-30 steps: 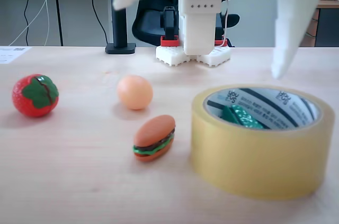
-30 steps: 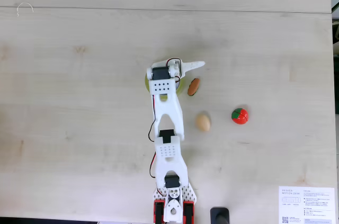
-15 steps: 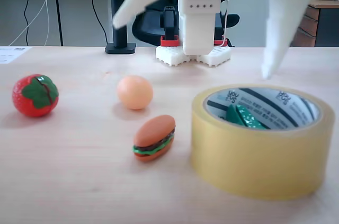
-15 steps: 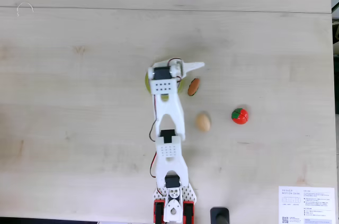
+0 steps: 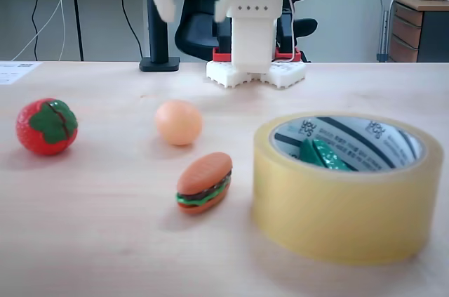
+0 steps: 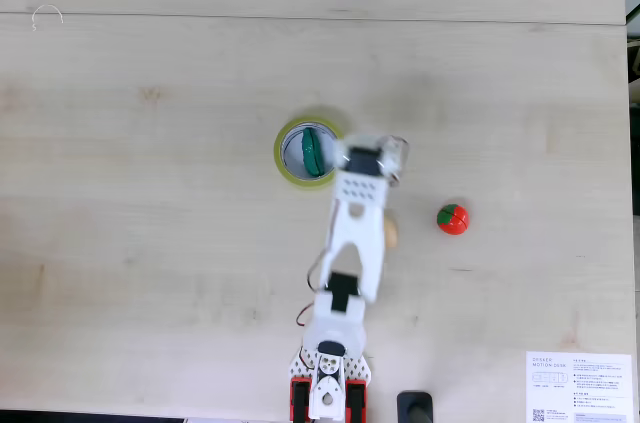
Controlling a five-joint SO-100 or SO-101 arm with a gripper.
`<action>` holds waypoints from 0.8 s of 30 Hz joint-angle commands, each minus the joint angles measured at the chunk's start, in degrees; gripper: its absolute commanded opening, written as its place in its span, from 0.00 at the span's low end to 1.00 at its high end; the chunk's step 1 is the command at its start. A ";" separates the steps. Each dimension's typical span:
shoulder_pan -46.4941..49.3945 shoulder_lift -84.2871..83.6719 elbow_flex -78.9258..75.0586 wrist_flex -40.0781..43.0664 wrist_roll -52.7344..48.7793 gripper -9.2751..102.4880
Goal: Grasp a cucumber and put it in the hole.
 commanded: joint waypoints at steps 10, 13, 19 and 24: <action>2.90 38.06 39.20 -2.72 0.53 0.09; 2.90 45.44 49.13 -4.75 0.53 0.09; 2.90 60.56 68.29 -8.26 0.88 0.08; 2.99 71.02 80.60 -11.16 0.97 0.08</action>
